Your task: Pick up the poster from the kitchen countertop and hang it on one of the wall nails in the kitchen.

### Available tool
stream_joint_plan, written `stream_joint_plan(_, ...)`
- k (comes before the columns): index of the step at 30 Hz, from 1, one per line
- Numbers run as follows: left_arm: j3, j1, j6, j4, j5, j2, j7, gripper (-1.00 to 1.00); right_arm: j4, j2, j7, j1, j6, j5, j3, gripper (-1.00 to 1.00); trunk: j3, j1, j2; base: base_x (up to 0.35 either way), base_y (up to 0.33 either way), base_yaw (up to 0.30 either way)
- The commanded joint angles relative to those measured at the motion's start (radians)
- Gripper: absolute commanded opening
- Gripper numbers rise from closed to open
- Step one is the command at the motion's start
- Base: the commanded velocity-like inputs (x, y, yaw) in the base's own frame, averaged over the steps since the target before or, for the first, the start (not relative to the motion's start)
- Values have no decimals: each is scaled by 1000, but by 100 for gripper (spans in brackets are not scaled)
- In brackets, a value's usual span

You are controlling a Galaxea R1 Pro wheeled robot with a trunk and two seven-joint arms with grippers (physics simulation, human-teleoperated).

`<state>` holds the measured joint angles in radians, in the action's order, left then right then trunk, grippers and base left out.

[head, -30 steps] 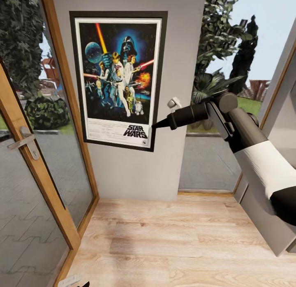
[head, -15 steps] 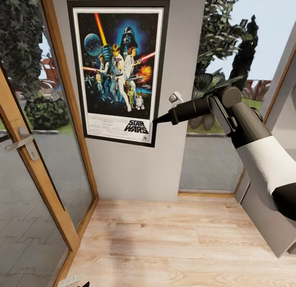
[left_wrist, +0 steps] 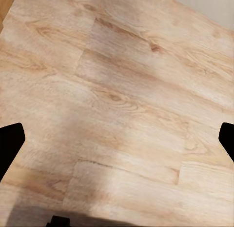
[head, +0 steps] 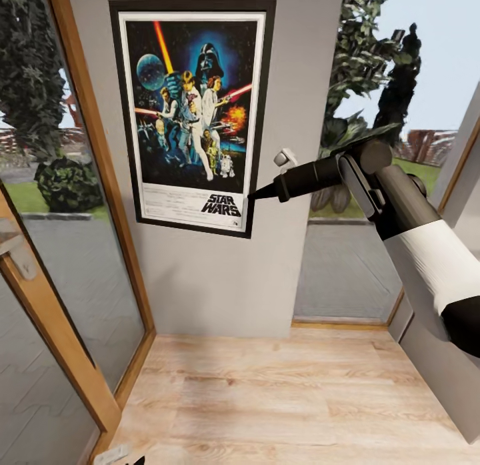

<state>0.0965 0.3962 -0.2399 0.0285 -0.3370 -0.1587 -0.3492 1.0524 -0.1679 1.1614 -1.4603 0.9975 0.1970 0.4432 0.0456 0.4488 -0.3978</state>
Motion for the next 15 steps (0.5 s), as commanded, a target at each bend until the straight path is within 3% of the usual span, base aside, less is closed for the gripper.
stream_joint_plan(1,8,1,-1,-2,0,0,-7,100,0,-1,0,-2,6,5,2,-100,2,1,-2,325,0,0)
stream_joint_plan(15,8,1,-1,-2,0,0,-7,100,0,-1,0,-2,6,5,2,-100,2,1,-2,326,0,0)
